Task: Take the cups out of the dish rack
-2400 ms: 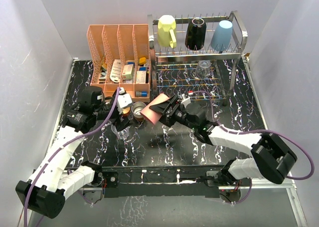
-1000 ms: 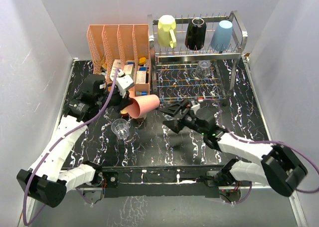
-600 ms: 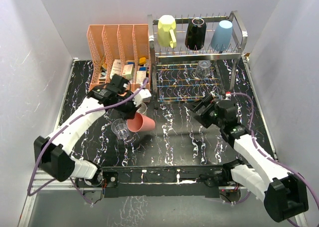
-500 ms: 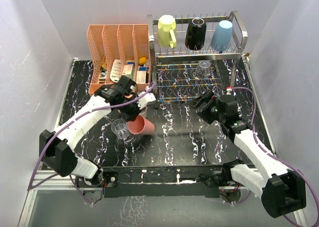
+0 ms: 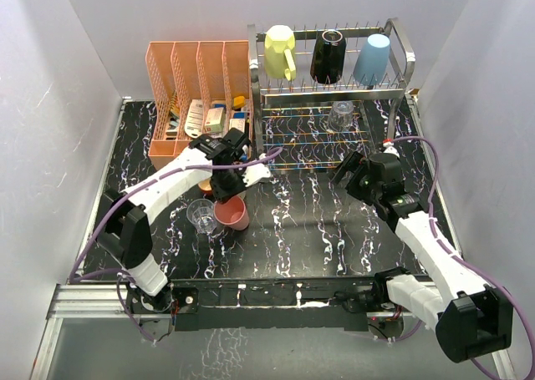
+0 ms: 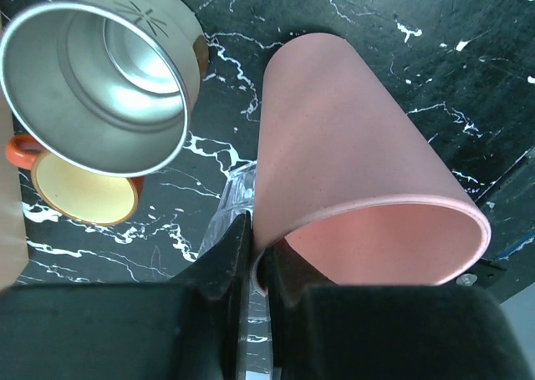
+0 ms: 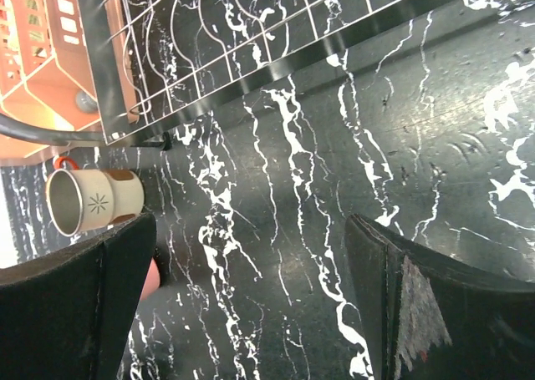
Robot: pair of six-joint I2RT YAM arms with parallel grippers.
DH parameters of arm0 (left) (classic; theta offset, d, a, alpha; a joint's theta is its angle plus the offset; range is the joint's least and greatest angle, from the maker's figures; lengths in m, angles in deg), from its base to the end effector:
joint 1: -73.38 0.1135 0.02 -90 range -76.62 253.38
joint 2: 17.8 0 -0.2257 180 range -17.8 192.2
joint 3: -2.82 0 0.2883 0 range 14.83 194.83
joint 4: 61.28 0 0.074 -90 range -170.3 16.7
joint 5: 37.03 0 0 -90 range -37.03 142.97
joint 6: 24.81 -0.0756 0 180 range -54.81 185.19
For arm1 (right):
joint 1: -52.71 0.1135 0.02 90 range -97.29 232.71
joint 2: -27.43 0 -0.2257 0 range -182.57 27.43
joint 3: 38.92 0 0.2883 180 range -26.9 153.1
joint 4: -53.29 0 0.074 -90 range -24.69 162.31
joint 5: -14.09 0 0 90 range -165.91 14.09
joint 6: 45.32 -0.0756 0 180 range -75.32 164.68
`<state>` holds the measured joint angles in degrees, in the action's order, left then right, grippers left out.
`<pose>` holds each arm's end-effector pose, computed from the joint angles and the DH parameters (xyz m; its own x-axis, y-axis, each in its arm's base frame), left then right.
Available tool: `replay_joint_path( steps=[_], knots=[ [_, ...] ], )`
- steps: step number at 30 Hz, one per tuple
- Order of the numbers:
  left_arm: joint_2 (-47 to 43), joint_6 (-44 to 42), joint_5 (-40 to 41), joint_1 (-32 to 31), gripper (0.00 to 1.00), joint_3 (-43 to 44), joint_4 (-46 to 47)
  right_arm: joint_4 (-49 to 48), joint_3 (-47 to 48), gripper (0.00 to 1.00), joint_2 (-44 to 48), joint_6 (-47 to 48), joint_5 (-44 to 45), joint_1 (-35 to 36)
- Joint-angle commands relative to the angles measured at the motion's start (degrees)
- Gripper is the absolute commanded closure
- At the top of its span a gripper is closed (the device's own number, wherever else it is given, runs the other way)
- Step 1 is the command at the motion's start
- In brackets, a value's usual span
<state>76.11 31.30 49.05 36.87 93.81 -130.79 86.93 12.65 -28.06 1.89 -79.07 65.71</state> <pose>0.2930 -0.2234 0.1815 -0.2959 0.9111 -0.2869 0.9338 0.3392 0.1142 0.2897 0.0712 0.1886 -0.6174 0.5536 -0.5589 0.2074 0.7999 0.5632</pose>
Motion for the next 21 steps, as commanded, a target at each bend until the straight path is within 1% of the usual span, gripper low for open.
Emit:
replay_joint_path(
  steps=[1,6,8,9,11,15,19,21],
  knots=[
    [0.5,-0.1,1.2,-0.9,0.91,3.8,-2.8,0.1,3.9,0.02,1.7,4.1,4.8,-0.3],
    [0.0,0.3,-1.0,-1.0,0.62,5.9,-2.8,0.4,5.4,0.02,1.2,5.9,7.8,-0.3],
    [-0.7,0.3,-1.7,-1.0,0.53,7.4,-3.2,0.1,6.4,0.02,0.8,7.1,9.2,-0.3],
    [-1.1,0.2,-2.2,-1.0,0.49,8.3,-3.7,-0.1,7.0,0.02,0.6,7.9,9.8,-0.3],
    [-1.9,0.1,-3.2,-1.0,0.46,10.7,-5.0,-0.7,8.4,0.02,-0.2,10.1,11.2,-0.3],
    [-4.0,0.2,-4.6,-0.9,0.41,14.7,-7.5,-3.5,11.1,0.02,-1.9,13.5,14.1,-0.4],
    [-7.4,1.0,-5.8,0.4,0.3,15.4,-8.2,-7.3,13.6,0.02,-5.1,15.9,15.7,-0.3],
    [-9.2,1.6,-8.2,4.1,0.22,14.6,-7.1,-10.2,14.0,0.02,-7.1,17.3,15.9,-0.3]
  ],
)
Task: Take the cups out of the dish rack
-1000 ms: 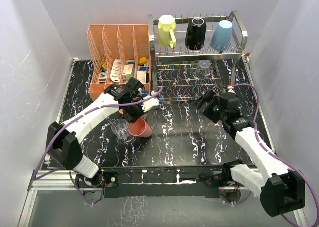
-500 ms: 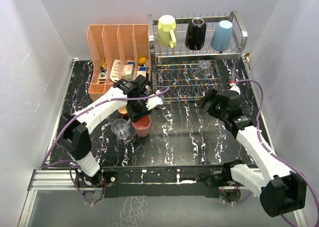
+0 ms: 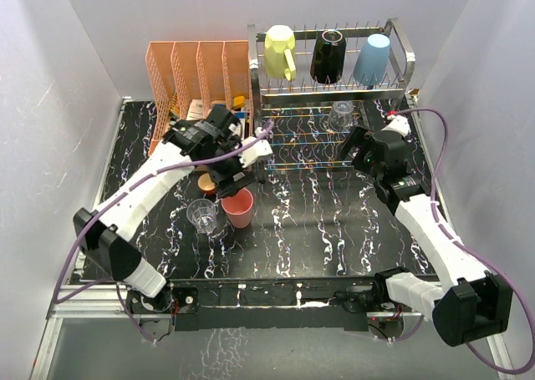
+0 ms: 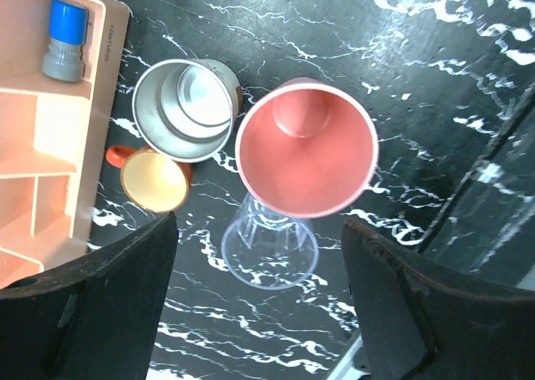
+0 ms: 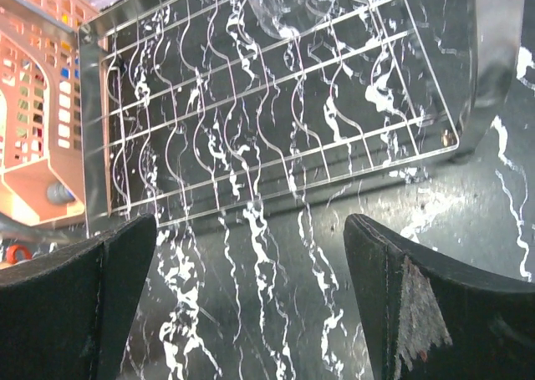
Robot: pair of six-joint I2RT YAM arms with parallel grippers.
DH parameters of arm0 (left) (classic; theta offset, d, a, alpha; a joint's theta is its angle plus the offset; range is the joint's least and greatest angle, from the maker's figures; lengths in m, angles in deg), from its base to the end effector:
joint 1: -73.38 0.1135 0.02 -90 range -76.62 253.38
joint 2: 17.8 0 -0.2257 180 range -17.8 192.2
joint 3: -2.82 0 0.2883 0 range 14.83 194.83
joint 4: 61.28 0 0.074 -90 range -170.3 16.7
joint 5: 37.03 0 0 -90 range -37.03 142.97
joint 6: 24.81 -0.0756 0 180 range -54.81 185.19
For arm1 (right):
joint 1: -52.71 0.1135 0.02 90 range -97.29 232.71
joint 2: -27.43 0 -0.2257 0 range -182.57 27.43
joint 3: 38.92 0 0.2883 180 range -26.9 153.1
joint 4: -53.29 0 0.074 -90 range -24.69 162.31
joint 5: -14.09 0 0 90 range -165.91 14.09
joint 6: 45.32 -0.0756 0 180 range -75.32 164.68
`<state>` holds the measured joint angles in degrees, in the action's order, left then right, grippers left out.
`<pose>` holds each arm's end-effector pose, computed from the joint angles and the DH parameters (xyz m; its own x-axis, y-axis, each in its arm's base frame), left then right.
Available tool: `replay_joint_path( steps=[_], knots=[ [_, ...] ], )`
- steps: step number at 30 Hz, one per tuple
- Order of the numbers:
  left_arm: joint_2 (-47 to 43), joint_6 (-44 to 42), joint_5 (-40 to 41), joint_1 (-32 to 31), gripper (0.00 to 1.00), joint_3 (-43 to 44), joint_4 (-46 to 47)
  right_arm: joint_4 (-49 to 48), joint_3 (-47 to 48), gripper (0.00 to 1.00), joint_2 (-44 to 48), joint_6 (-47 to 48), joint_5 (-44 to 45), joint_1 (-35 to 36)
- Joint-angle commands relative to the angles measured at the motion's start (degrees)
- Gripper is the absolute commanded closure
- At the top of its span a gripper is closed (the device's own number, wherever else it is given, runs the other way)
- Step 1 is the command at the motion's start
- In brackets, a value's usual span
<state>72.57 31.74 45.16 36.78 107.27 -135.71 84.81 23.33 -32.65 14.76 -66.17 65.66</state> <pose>0.2947 -0.2317 0.2799 -0.2268 0.8487 -0.4779 0.9225 0.3446 0.1741 0.3196 0.0604 0.2472 -0.4525 0.4004 -0.7968 0.1714 0.9159 0.3629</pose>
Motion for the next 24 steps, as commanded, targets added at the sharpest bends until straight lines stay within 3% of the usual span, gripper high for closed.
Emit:
replay_joint_path(
  steps=[1,4,8,15,24],
  knots=[
    [-6.4,1.4,-6.1,7.0,0.19,0.7,-1.6,-9.5,3.3,0.02,-3.7,4.9,3.3,-0.3],
    [-7.5,2.2,-10.2,17.3,0.16,-1.1,0.7,-14.1,2.7,0.02,-7.5,6.5,4.1,-0.3],
    [-8.4,4.6,-13.4,24.7,0.15,-3.6,4.9,-20.6,2.2,0.02,-13.0,8.4,4.4,-0.3],
    [-7.4,10.8,-11.7,25.5,0.11,-7.1,11.8,-33.3,3.3,0.02,-24.2,12.1,10.8,-0.1],
    [-4.4,12.8,-13.5,25.5,0.06,-6.4,13.1,-38.3,15.3,0.02,-43.1,20.3,17.5,-0.1]
  ],
)
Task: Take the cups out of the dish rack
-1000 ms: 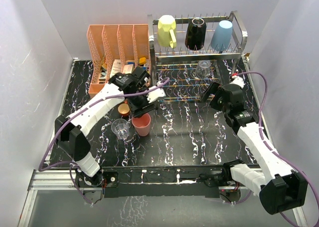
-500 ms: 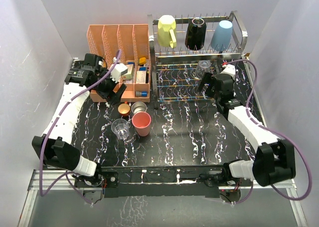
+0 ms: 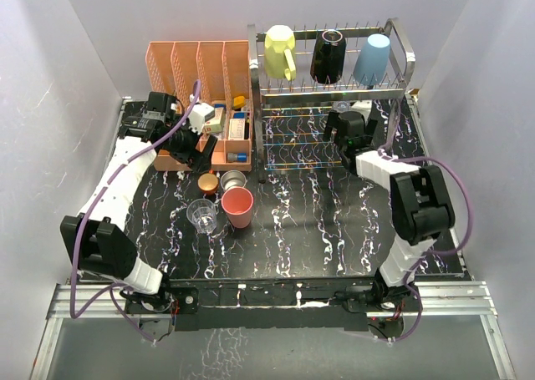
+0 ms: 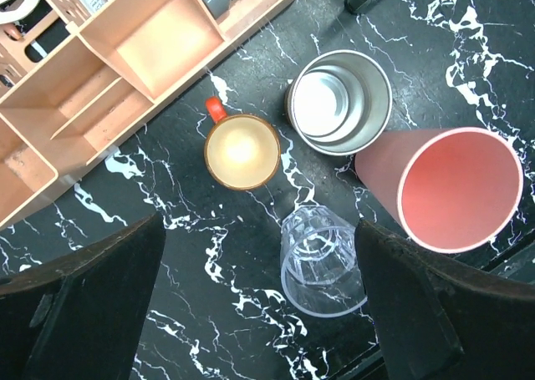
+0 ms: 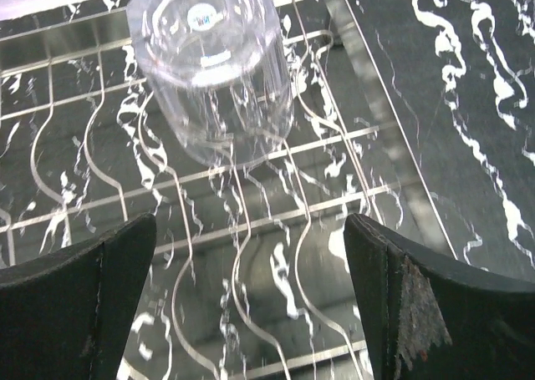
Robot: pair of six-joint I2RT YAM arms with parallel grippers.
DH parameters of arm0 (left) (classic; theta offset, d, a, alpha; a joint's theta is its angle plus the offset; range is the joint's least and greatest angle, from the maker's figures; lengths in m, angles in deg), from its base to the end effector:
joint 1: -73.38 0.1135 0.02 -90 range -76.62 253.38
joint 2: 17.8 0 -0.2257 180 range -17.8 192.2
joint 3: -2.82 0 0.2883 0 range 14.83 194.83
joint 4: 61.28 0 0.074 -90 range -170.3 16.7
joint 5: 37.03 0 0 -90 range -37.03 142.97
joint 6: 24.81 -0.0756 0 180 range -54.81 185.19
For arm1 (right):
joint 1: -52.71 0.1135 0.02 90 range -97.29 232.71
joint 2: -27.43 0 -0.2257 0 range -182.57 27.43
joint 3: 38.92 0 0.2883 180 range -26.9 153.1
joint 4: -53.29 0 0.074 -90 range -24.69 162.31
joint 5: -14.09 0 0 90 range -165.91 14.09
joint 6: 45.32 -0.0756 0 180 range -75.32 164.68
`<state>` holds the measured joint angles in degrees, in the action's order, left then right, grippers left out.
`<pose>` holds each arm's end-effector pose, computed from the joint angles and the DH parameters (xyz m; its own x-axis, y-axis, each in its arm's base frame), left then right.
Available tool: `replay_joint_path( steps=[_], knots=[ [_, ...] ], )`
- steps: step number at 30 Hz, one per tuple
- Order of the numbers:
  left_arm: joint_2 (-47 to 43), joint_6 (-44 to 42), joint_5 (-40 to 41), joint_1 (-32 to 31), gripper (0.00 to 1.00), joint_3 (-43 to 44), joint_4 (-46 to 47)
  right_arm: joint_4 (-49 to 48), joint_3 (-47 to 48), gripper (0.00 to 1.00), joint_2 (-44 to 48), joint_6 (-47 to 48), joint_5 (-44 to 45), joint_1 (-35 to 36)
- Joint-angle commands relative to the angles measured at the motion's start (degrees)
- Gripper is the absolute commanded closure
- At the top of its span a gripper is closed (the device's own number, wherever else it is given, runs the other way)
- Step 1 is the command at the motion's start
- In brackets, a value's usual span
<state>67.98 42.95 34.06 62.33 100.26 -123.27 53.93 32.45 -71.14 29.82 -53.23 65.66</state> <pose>0.3669 -0.0966 0.2848 -0.5538 0.4730 -0.6853 0.6417 0.7669 0.0107 0.4326 0.0696 0.1378 -0.4077 0.1490 -0.9009 0.2380 0.9698 0.0527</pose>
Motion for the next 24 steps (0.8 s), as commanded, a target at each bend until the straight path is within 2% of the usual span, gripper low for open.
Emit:
replay_joint_path(
  steps=[1,8,20,24],
  knots=[
    [0.4,1.4,-2.5,0.0,0.05,0.6,0.6,-8.2,7.1,0.02,-6.0,5.9,4.6,-0.2],
    [0.8,0.4,-3.1,-0.1,0.05,0.0,0.4,-10.3,13.5,0.02,-14.2,7.1,4.2,-1.0],
    [0.0,-1.0,-5.0,0.0,0.04,0.1,-1.4,-11.1,23.7,0.02,-23.1,6.5,0.7,-2.3],
    [0.5,-1.7,-4.5,-0.1,0.03,0.9,-1.6,-10.1,26.1,0.02,-25.1,6.8,2.3,-2.5]
  ],
)
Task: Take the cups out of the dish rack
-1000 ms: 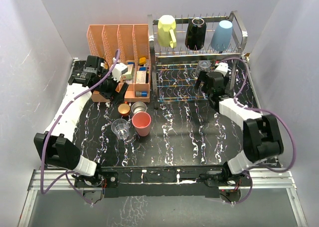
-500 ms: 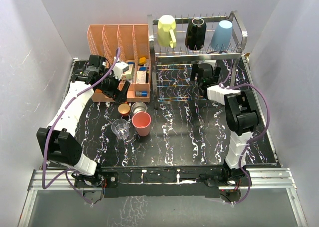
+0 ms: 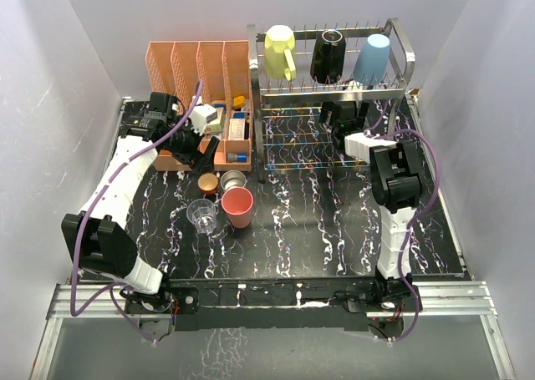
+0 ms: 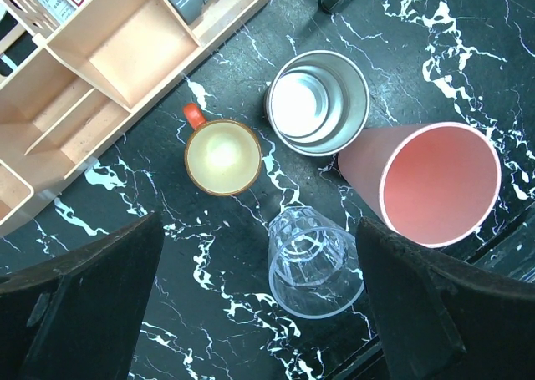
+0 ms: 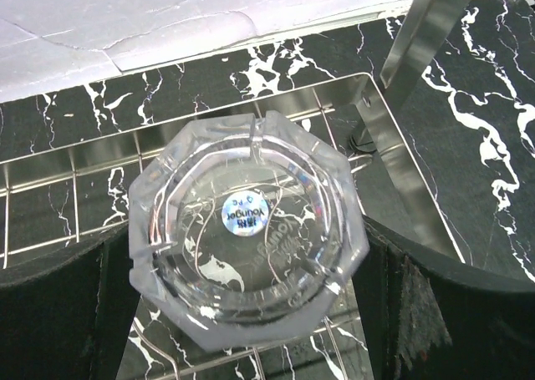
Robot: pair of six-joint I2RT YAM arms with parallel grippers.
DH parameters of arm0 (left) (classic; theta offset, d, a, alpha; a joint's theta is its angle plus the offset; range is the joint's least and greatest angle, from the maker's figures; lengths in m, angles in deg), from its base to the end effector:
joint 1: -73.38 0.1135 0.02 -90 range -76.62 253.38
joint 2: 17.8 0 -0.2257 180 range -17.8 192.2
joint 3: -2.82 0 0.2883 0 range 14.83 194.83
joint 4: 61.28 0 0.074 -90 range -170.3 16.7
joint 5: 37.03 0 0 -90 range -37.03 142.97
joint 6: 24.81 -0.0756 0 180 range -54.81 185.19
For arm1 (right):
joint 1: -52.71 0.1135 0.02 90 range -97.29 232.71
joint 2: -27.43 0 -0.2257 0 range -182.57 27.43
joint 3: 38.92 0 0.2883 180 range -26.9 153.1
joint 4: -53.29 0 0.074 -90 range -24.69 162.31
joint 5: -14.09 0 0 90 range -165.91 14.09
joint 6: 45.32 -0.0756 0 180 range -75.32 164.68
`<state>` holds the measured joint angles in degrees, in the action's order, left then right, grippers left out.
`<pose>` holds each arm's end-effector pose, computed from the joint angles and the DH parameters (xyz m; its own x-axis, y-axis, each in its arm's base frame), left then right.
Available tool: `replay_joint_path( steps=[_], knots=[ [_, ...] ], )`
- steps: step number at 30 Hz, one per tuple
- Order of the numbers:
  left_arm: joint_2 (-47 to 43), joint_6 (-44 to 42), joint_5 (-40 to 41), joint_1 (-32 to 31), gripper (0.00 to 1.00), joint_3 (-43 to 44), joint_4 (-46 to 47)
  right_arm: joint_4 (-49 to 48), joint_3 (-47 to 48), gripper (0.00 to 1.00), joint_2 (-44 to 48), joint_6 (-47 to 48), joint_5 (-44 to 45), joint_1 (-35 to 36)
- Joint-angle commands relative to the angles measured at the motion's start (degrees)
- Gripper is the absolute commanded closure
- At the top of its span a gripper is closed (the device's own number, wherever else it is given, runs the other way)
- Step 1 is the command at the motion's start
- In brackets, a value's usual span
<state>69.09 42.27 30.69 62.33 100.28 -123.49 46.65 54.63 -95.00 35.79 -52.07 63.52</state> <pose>0.3680 -0.1011 0.2789 -0.5498 0.4746 -0.6874 0.6758 0.7364 -0.0321 0.5224 0.0686 0.1106 -0.3370 0.0796 -0.9381 0.2510 0.9679 -0.0081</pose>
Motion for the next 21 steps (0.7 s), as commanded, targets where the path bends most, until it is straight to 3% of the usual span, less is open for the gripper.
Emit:
replay_joint_path(
  steps=[1,8,21],
  knots=[
    [-0.4,-1.1,-1.2,0.0,0.03,1.2,-1.6,-2.8,4.2,0.02,-1.5,0.9,1.3,-0.4],
    [-0.1,-0.8,-2.0,-0.1,0.03,1.9,-1.3,-3.3,4.7,0.09,-1.8,2.7,0.8,-1.1],
    [-2.5,-0.4,-2.8,-0.1,0.03,2.2,-3.6,-6.0,0.3,0.43,2.3,3.2,-3.1,-1.1]
  ],
)
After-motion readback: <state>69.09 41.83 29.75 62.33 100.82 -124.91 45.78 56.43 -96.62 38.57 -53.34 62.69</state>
